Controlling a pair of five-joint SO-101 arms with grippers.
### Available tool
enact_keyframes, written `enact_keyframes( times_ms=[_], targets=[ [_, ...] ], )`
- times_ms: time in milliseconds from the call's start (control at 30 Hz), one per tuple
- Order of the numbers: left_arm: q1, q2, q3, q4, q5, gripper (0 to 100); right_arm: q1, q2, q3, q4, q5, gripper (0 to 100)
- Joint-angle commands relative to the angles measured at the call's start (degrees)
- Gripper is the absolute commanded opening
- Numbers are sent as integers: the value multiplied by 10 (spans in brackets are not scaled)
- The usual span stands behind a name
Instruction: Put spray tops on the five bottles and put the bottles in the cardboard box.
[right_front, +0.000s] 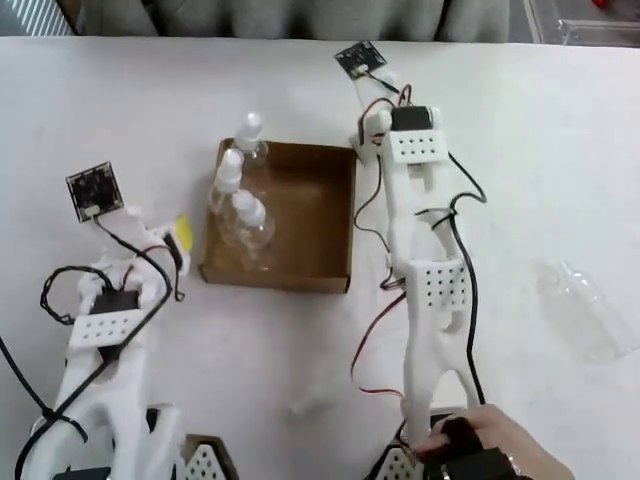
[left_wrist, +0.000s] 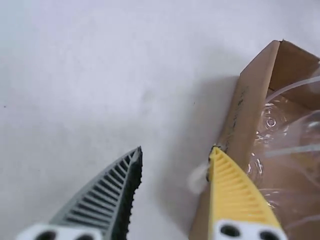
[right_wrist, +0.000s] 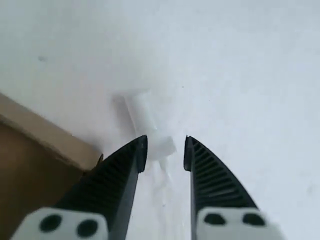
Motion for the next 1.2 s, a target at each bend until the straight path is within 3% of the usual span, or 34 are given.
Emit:
enact_keyframes(
  times_ms=[0,233,433,767,1167],
  targets=[
    [-4,2,-33,-13,3,211,10,22,-84,-4,9,97],
    [-4,2,-33,-13,2,211,8,80,-135,0,9,211],
    [-4,2,-33,-13,1,211,7,98,-135,26,47,158],
    [-4,2,-32,-13,1,211,-4,99,-136,72,84,159],
    [-4,2,-32,-13,0,211,-4,85,-140,81,90,120]
  ],
)
